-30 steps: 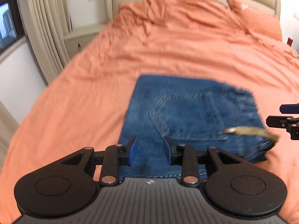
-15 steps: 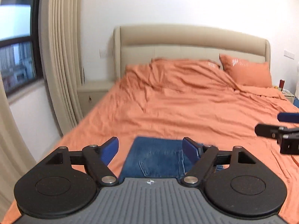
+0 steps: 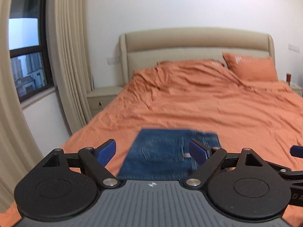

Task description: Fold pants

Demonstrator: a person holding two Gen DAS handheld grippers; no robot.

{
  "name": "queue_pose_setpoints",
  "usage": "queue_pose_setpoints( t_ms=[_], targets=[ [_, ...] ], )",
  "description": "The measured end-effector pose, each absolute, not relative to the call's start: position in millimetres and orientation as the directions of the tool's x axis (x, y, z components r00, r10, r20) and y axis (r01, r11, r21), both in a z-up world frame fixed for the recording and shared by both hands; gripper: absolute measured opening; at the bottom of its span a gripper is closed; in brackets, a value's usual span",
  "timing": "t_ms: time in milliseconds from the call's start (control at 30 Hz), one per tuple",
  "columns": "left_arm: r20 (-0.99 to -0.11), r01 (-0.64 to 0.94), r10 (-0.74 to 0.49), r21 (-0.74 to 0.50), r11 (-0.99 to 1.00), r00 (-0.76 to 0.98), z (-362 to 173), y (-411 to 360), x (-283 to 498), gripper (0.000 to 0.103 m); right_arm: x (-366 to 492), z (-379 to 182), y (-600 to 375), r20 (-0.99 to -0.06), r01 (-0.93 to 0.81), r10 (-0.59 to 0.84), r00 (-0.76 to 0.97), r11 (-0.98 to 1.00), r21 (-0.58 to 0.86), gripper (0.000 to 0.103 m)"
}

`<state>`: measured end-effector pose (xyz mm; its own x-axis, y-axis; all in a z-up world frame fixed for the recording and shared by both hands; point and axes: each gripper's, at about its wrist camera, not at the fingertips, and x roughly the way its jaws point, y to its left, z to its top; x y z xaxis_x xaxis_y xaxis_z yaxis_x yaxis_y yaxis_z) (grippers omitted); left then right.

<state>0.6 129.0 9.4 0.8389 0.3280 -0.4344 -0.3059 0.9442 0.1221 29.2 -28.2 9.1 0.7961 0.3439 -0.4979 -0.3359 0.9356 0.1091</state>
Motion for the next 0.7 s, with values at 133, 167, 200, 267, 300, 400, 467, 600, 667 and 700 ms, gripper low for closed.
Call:
queue_pose_setpoints(
  t_ms=[133,167,200,267,300,400,467,600,667,700],
  targets=[
    [-0.514,-0.289,0.31,0.122,0.949,0.8,-12,124,2,0.101,25,-12,-25,-0.542,-0.34,0.34,0.769,0.935,0.104,0.082],
    [-0.526,-0.287,0.304,0.116,0.951,0.794,-15,123,1,0.101,23,-16,-25,-0.547,-0.337,0.337,0.766,0.936,0.105,0.082],
    [-0.533,-0.285,0.302,0.116,0.951,0.79,-18,121,-2,0.101,23,-20,-26,-0.549,-0.33,0.333,0.767,0.938,0.107,0.082],
    [-0.544,-0.28,0.301,0.124,0.952,0.783,-22,119,-3,0.101,23,-24,-28,-0.548,-0.317,0.326,0.77,0.941,0.115,0.082],
    [-0.546,-0.277,0.299,0.125,0.953,0.782,-22,118,-4,0.101,24,-25,-29,-0.549,-0.311,0.323,0.771,0.943,0.118,0.082],
    [-0.546,-0.271,0.294,0.124,0.955,0.785,-23,117,-6,0.101,24,-25,-28,-0.548,-0.309,0.321,0.773,0.944,0.117,0.082],
    [-0.545,-0.266,0.29,0.125,0.956,0.786,-22,117,-6,0.101,24,-22,-27,-0.543,-0.311,0.32,0.777,0.944,0.112,0.082],
    [-0.545,-0.266,0.291,0.126,0.956,0.786,-22,117,-7,0.101,26,-19,-26,-0.532,-0.316,0.323,0.783,0.943,0.108,0.082],
    [-0.547,-0.263,0.287,0.124,0.957,0.786,-22,118,-6,0.101,25,-19,-26,-0.528,-0.317,0.323,0.785,0.942,0.105,0.082],
    [-0.547,-0.262,0.287,0.125,0.957,0.786,-22,119,-5,0.101,25,-19,-25,-0.529,-0.317,0.322,0.785,0.943,0.104,0.082]
  ],
)
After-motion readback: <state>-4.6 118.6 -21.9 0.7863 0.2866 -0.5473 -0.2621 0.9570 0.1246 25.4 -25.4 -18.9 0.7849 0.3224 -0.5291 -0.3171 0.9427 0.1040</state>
